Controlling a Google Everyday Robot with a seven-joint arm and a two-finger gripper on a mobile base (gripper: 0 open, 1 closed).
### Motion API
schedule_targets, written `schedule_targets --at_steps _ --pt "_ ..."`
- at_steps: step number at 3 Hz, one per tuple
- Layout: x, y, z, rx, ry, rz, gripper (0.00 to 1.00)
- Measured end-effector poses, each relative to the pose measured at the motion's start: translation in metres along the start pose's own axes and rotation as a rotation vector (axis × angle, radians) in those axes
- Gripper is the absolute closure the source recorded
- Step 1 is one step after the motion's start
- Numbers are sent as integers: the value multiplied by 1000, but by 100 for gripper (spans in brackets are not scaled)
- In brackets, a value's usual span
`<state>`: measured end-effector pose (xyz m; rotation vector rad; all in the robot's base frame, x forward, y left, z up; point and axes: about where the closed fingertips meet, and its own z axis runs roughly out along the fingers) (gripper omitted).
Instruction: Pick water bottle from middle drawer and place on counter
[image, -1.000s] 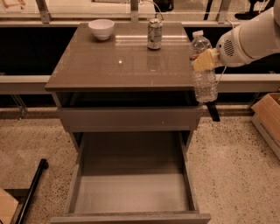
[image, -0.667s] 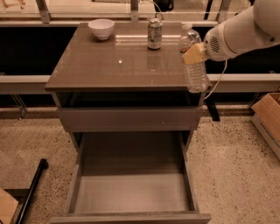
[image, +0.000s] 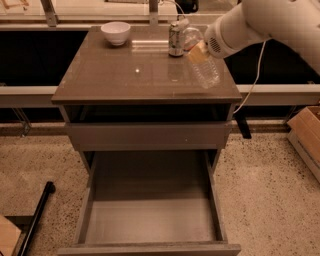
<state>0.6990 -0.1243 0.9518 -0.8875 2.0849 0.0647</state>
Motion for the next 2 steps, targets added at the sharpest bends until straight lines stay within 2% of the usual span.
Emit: schedule_targets --at_steps 1,2 --pt "-15 15 39 -14 16 -138 100" --pt "-21 20 80 -9 31 -222 84"
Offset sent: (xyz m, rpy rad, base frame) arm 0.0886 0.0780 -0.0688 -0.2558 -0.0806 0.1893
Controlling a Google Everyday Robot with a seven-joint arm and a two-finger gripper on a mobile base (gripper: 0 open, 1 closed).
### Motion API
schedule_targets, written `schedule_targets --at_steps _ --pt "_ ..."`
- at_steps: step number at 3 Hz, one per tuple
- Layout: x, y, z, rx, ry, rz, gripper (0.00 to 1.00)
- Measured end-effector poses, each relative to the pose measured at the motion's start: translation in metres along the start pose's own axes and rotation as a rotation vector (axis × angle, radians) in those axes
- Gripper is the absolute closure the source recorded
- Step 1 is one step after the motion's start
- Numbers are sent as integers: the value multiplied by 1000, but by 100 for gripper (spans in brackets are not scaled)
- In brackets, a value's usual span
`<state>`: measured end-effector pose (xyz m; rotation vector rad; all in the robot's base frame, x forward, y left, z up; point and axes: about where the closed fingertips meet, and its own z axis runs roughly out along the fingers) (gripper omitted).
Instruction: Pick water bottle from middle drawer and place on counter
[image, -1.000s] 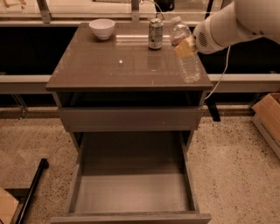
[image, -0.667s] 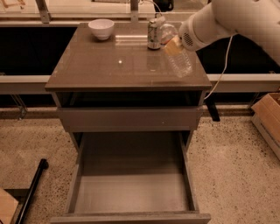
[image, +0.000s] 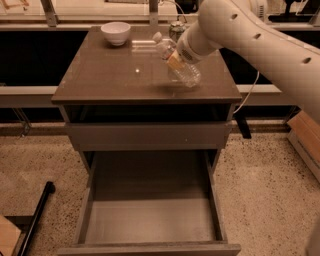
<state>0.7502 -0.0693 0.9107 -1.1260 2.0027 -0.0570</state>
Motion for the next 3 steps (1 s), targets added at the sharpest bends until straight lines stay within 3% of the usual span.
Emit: schedule_targets --at_steps 1,3 --pt "-10 -3 39 -5 -1 -31 54" --pt "-9 1 42 -12 3 -33 1"
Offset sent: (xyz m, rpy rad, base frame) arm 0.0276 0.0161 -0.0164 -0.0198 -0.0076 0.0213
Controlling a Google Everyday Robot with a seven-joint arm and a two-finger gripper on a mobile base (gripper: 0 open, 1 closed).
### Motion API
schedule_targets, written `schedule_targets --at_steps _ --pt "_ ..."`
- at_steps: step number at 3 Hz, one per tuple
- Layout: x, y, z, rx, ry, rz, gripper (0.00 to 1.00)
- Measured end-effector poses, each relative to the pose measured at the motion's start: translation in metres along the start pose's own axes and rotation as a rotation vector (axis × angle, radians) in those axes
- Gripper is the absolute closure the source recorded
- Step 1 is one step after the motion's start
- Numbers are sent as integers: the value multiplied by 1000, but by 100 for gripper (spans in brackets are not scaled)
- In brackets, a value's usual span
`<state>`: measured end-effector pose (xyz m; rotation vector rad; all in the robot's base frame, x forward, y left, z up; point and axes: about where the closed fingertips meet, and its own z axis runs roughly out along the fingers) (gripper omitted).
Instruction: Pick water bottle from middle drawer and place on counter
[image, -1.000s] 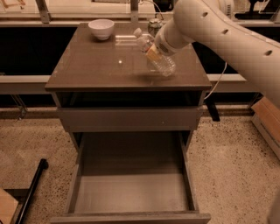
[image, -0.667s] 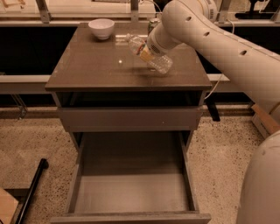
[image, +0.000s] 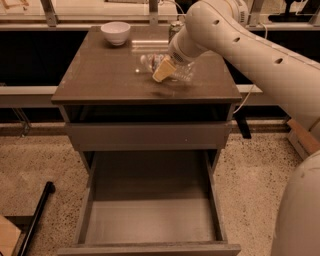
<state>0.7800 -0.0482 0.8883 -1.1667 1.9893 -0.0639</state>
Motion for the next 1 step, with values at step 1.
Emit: schedule_targets --at_steps 1 --pt "0 0 0 -1 0 0 0"
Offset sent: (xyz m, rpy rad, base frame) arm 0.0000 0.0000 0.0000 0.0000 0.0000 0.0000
